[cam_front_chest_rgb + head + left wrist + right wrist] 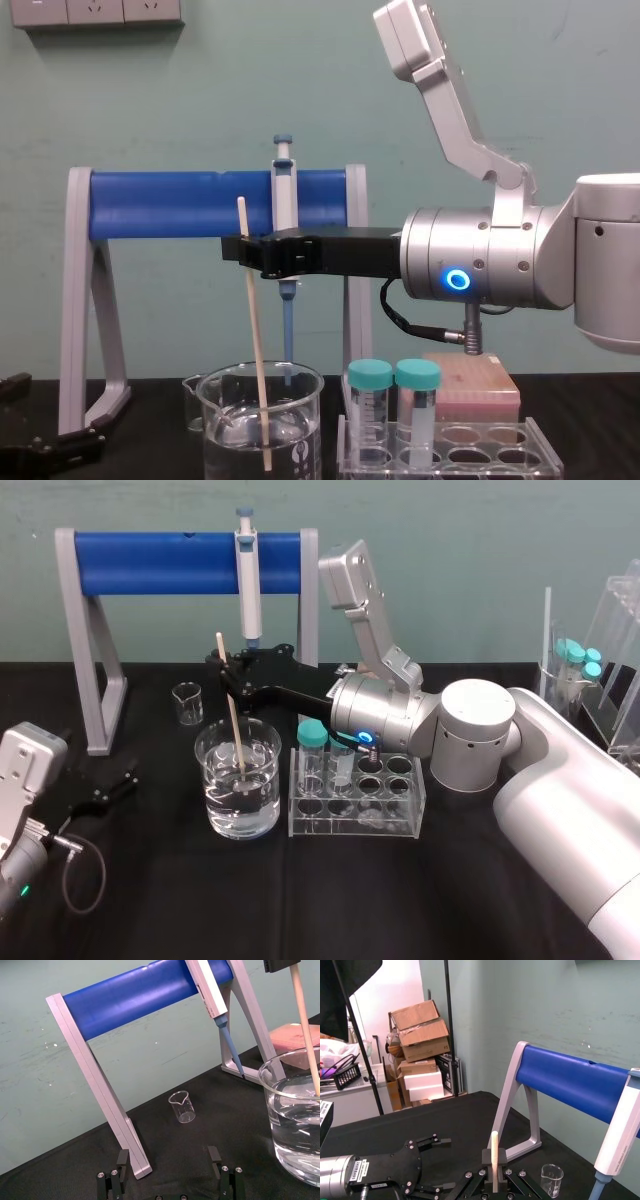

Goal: Hold the thermometer with one hand and immerse one end into the beaker, then reinsert it into the test tube rack.

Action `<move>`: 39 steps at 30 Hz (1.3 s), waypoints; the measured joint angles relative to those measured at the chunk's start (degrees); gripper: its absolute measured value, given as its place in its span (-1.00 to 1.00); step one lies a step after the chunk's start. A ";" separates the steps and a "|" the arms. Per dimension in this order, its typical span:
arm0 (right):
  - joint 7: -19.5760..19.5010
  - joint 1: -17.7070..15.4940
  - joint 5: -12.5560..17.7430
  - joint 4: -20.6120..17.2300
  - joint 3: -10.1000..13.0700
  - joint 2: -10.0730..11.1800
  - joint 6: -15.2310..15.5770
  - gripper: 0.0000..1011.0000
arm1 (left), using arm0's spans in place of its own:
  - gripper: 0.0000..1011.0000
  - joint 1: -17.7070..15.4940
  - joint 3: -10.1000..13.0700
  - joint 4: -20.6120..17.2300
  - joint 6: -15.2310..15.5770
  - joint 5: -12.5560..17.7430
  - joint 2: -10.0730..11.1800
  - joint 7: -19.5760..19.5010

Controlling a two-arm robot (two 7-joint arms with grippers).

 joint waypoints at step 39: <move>-1.98 -0.18 3.47 -13.20 4.81 4.84 2.97 -0.89 | 0.99 0.00 0.00 0.00 0.00 0.00 0.00 0.00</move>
